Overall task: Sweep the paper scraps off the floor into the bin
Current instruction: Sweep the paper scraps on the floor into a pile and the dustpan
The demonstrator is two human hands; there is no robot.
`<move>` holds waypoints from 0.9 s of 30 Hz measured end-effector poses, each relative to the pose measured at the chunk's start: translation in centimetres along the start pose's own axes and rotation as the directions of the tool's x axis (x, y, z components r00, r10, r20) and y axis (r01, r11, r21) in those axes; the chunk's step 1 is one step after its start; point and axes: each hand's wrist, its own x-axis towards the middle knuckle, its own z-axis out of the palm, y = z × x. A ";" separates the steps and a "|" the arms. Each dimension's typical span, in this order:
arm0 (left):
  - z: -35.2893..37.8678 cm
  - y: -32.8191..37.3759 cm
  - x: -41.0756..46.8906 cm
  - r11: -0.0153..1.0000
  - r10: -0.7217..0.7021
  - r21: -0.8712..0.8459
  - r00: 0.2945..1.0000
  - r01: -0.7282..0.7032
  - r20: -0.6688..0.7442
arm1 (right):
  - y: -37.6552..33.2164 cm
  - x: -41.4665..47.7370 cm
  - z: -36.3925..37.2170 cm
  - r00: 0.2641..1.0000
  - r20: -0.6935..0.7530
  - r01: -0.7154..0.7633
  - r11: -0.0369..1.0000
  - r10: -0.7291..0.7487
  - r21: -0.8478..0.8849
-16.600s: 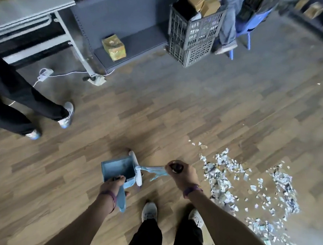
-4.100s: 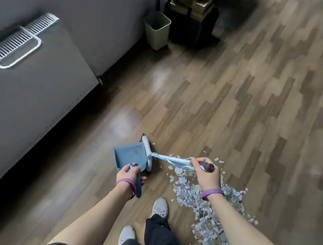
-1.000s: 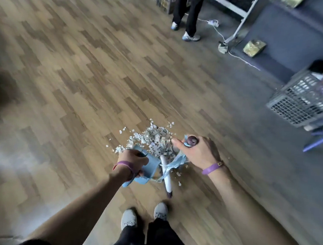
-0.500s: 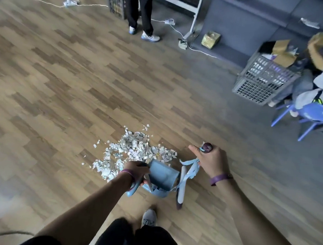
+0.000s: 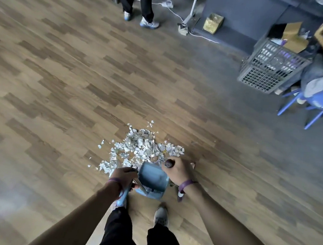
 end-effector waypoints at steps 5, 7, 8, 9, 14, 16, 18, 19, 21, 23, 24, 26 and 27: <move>-6.8 1.4 3.2 0.998 -0.027 -0.051 0.997 0.024 -0.066 | -8.4 1.2 4.5 0.998 0.000 0.057 0.997 -0.057 0.056; -8.8 1.9 4.3 0.998 -0.043 -0.051 0.996 0.039 -0.082 | -10.6 2.0 5.4 0.999 -0.024 0.049 0.996 -0.047 0.078; -9.6 2.2 4.8 0.998 -0.047 -0.045 0.995 0.043 -0.090 | -11.5 2.4 5.5 0.998 -0.051 0.042 0.996 -0.038 0.084; -10.3 2.5 5.3 0.998 -0.046 -0.039 0.994 0.042 -0.100 | -12.5 2.6 5.2 0.998 -0.069 0.013 0.996 -0.007 0.088; -11.8 4.6 6.9 0.999 0.022 0.042 0.987 -0.015 -0.159 | -13.5 4.3 2.8 0.976 -0.178 -0.088 0.979 0.122 0.185; -12.0 5.6 7.1 0.998 0.049 0.045 0.980 -0.041 -0.193 | -13.6 4.4 1.3 0.955 -0.263 -0.080 0.970 0.141 0.229; -12.2 6.5 7.1 0.998 0.052 0.031 0.975 -0.046 -0.215 | -14.0 4.4 -0.5 0.940 -0.297 -0.094 0.965 0.167 0.246; -12.3 6.8 7.0 0.999 0.048 0.018 0.975 -0.045 -0.217 | -14.1 4.4 -1.5 0.939 -0.295 -0.106 0.965 0.177 0.240; -12.4 7.5 7.1 0.999 0.044 -0.020 0.977 -0.049 -0.210 | -14.3 4.7 -3.5 0.943 -0.295 -0.095 0.974 0.155 0.208; -12.5 7.9 7.1 0.996 0.039 -0.066 0.977 -0.054 -0.208 | -14.3 5.5 -5.2 0.948 -0.289 -0.081 0.979 0.134 0.189; -12.5 8.0 7.2 0.996 0.033 -0.077 0.978 -0.050 -0.206 | -14.3 6.0 -5.8 0.953 -0.280 -0.068 0.982 0.117 0.179; -12.4 8.1 7.3 0.994 0.033 -0.092 0.977 -0.053 -0.211 | -13.9 6.9 -6.7 0.967 -0.245 -0.038 0.992 0.067 0.125; -12.3 8.1 7.4 0.993 0.033 -0.104 0.975 -0.057 -0.218 | -13.8 7.4 -7.1 0.974 -0.223 -0.009 0.996 0.030 0.094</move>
